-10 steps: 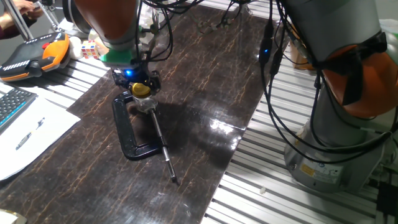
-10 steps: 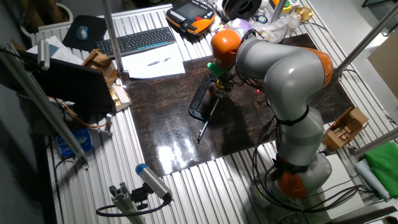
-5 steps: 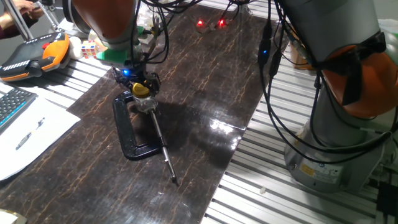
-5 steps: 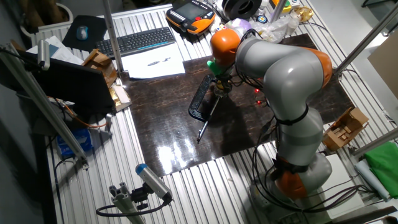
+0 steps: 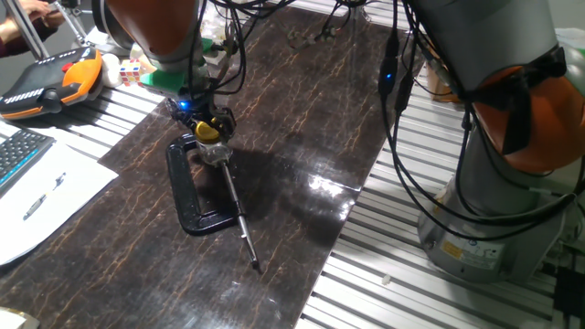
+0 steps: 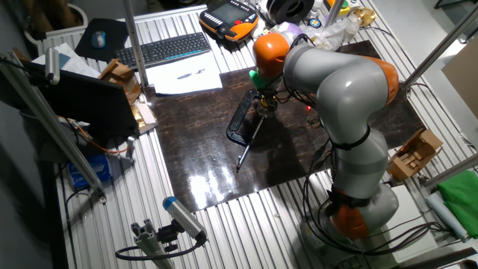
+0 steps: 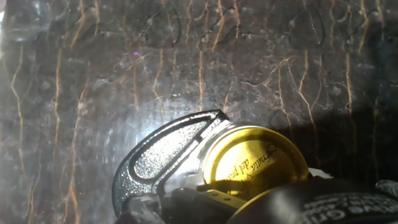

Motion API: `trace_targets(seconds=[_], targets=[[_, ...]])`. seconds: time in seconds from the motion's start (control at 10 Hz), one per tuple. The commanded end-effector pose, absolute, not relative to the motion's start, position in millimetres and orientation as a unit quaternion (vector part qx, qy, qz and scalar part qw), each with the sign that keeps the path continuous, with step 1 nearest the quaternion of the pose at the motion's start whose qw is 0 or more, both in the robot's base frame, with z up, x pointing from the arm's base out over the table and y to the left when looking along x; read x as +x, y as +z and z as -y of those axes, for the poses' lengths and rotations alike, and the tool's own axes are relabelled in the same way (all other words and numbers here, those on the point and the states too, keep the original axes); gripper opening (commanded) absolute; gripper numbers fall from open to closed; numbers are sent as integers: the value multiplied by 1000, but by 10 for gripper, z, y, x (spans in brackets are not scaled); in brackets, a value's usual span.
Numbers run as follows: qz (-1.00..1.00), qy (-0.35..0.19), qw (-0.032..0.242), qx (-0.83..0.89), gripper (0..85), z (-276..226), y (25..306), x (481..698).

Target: Unscrew the lid from the jar

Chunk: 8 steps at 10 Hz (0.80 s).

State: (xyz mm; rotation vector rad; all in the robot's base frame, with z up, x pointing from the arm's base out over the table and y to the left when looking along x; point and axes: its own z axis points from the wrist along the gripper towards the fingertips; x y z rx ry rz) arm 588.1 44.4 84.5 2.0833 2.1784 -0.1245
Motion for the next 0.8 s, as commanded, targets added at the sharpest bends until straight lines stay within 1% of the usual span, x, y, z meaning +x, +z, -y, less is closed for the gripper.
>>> trace_targets(seconds=[0.0, 0.1, 0.2, 0.7], targets=[[-721, -39, 63, 689, 580, -445, 852, 5887], [-720, -37, 64, 690, 833, -445, 852, 5888], [-719, -31, 67, 691, 850, -445, 851, 5889], [-724, -25, 64, 687, 850, -436, 902, 5874]])
